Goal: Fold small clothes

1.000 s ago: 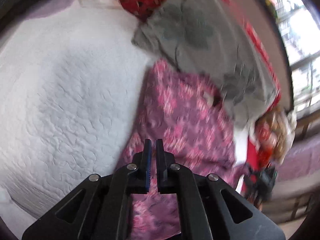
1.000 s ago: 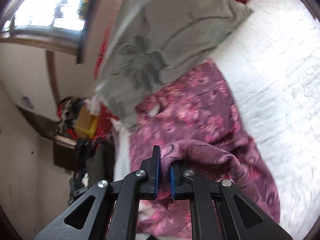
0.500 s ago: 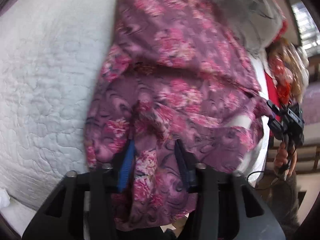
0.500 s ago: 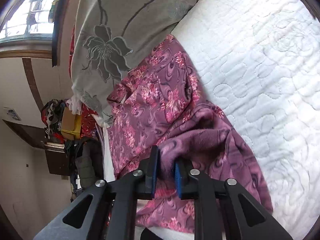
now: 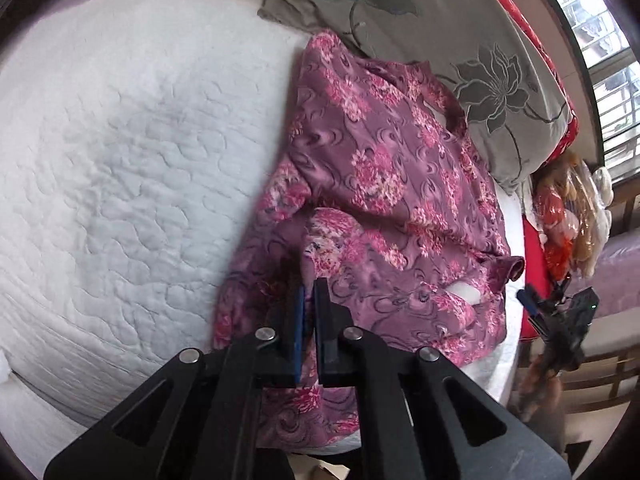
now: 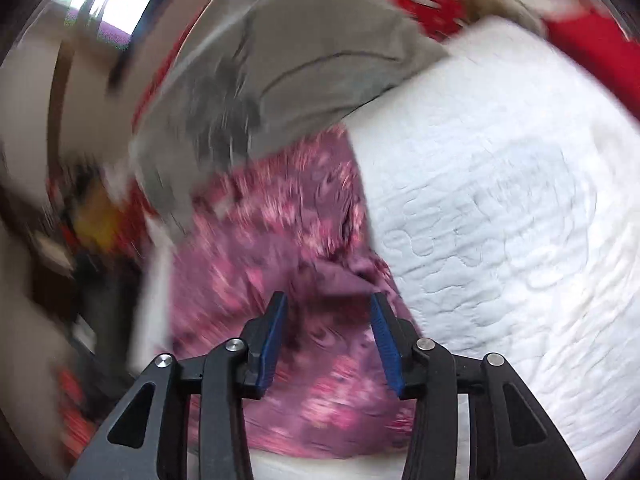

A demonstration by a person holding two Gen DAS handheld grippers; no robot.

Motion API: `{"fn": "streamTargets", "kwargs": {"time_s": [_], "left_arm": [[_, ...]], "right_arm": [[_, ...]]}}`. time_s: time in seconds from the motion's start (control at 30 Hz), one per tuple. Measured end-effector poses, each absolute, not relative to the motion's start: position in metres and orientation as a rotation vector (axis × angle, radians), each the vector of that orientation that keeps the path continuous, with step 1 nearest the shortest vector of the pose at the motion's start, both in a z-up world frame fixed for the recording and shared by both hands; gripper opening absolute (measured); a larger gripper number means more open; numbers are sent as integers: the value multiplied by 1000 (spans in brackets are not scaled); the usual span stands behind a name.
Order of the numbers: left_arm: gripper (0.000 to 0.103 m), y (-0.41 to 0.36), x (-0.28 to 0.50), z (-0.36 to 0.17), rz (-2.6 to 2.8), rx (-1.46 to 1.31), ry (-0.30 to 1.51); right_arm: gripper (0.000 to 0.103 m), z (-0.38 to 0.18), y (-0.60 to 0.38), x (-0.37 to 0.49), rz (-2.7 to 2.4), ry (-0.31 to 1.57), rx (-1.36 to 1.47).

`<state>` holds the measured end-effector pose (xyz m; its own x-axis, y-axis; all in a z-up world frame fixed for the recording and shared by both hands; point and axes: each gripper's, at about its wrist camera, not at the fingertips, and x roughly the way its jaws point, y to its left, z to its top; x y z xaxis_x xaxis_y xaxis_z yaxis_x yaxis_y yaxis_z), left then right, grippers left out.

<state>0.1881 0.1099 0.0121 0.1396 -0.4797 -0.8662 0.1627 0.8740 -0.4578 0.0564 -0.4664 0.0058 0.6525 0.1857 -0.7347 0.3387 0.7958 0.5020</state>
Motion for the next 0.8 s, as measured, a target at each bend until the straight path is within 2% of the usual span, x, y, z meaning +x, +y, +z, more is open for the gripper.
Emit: {"fn": "streamTargets", "kwargs": {"time_s": [0.07,0.17,0.3,0.33,0.47,0.5,0.53,0.57,0.63,0.8], "left_arm": [[3,106,187,8,-478,-282,1370],[4,102,187,2,-506,-298,1390],[33,96,187,-11,-537,-327,1467],[35,93,186,-12,-540,-322,1474],[34,84,182,-11,-549,-265,1461],[18,82,180,-9,-556,-249,1450],[3,80,178,-6,-559,-223,1436],[3,79,177,-4,-563,-206,1424],[3,81,174,6,-563,-196,1379],[3,91,168,40,-580,-222,1274]], "right_arm": [[59,4,-441,68,-104,940,442],[59,-8,-412,80,-102,1005,210],[59,-23,-398,90,-147,1015,29],[59,-23,-399,93,-158,1005,26],[58,-17,-406,104,-179,930,78],[58,-13,-406,105,-176,914,88],[53,-9,-407,107,-171,896,105],[32,-5,-410,107,-158,881,132],[6,-1,-415,111,-126,885,194],[6,16,-423,98,-100,836,266]]}}
